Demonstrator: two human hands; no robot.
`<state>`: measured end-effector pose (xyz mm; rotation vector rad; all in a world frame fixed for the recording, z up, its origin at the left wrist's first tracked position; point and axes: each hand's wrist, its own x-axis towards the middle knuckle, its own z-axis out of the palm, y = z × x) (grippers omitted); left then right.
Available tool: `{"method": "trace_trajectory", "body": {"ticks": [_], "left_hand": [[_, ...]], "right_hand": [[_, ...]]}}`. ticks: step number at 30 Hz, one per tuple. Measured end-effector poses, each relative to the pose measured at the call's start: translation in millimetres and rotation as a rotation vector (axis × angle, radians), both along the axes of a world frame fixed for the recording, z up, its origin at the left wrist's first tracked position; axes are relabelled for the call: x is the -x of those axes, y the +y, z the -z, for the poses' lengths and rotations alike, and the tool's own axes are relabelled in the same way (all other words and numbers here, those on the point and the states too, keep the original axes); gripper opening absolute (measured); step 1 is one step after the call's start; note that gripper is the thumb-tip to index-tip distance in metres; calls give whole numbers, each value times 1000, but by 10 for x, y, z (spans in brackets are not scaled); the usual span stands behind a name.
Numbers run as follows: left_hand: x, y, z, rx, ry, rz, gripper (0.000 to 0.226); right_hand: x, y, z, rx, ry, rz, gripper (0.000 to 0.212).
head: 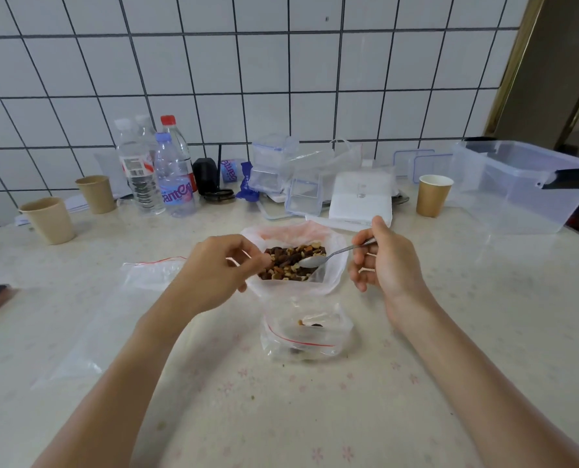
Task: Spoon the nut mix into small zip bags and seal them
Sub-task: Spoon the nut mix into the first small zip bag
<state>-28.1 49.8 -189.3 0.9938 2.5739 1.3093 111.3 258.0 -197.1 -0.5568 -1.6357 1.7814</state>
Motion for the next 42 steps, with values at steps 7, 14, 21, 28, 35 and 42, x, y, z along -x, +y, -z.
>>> {"method": "trace_trajectory", "body": {"ticks": [7, 14, 21, 28, 35, 42], "left_hand": [[127, 58, 263, 135, 214, -378, 76], [154, 137, 428, 106, 98, -237, 47], [39, 195, 393, -61, 128, -136, 34], [-50, 211, 358, -135, 108, -125, 35], [-8, 206, 375, -160, 119, -144, 36], [20, 188, 387, -183, 97, -142, 26]], "right_hand": [[-6, -85, 68, -391, -65, 11, 49], [47, -128, 162, -412, -120, -85, 44], [74, -162, 206, -204, -213, -171, 34], [82, -168, 221, -5, -229, -205, 32], [121, -124, 218, 144, -190, -160, 37], [130, -96, 224, 202, -132, -164, 38]]}}
